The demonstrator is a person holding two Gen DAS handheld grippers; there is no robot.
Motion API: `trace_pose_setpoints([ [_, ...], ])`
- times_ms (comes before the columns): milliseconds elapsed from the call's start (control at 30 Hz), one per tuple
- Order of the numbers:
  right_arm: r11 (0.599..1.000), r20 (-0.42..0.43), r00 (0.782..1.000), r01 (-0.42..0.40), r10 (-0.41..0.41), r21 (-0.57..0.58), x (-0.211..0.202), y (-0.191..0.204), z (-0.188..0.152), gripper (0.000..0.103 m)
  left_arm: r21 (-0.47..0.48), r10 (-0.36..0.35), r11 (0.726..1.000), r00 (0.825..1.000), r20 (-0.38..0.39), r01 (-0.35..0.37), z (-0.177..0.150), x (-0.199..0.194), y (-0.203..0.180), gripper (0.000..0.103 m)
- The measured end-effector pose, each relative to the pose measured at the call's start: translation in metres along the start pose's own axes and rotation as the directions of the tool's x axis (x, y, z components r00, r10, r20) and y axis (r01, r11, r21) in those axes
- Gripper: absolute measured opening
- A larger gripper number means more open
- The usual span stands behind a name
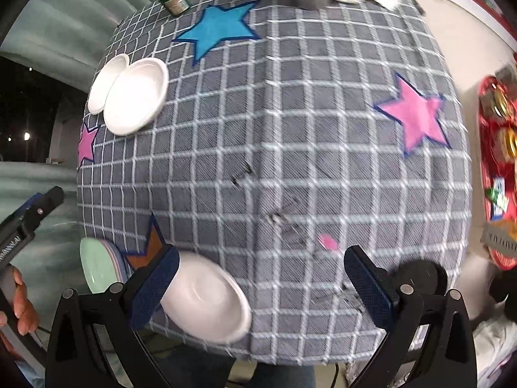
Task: Organize plates and bowls
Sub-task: 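Move both grippers to the white bowl beside the blue star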
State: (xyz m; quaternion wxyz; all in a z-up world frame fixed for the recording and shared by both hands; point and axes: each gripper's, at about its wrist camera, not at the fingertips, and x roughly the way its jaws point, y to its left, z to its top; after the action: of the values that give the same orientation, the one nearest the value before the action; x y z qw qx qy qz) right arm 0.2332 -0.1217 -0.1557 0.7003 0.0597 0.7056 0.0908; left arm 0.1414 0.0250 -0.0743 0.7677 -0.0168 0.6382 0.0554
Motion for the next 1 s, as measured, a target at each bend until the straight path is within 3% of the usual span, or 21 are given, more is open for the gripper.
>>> trace_pose_setpoints([
  [367,1.0,0.01,0.999,0.031,-0.031,0.006,0.053,0.065,0.11,0.103,-0.138,-0.063,0.989,0.996,-0.057,0.054,0.068,0.082,0.032,0.079],
  [533,1.0,0.024,0.999,0.024,-0.024,-0.005,0.076,0.086,0.152,0.103,-0.216,-0.063,0.975,0.997,-0.054,0.05,0.075,0.1,0.037,0.079],
  [833,0.999,0.033,0.999,0.025,-0.024,-0.045,0.115,0.12,0.194,0.103,-0.247,-0.105,0.966,0.99,-0.092,0.08,0.085,0.132,0.037,0.079],
  [867,0.999,0.032,0.999,0.021,-0.02,-0.047,0.119,0.124,0.196,0.1,-0.246,-0.109,0.966,0.99,-0.093,0.083,0.087,0.134,0.036,0.079],
  [900,0.999,0.027,1.0,0.014,-0.013,-0.046,0.122,0.126,0.196,0.085,-0.247,-0.11,0.965,0.989,-0.094,0.084,0.088,0.136,0.035,0.078],
  [933,0.999,0.017,1.0,0.01,-0.009,-0.045,0.127,0.129,0.195,0.064,-0.25,-0.113,0.964,0.989,-0.095,0.086,0.09,0.138,0.035,0.07],
  [1000,0.998,0.017,0.999,0.03,-0.029,-0.056,0.129,0.133,0.195,0.045,-0.262,-0.147,0.958,0.983,-0.107,0.115,0.093,0.143,0.036,0.053],
])
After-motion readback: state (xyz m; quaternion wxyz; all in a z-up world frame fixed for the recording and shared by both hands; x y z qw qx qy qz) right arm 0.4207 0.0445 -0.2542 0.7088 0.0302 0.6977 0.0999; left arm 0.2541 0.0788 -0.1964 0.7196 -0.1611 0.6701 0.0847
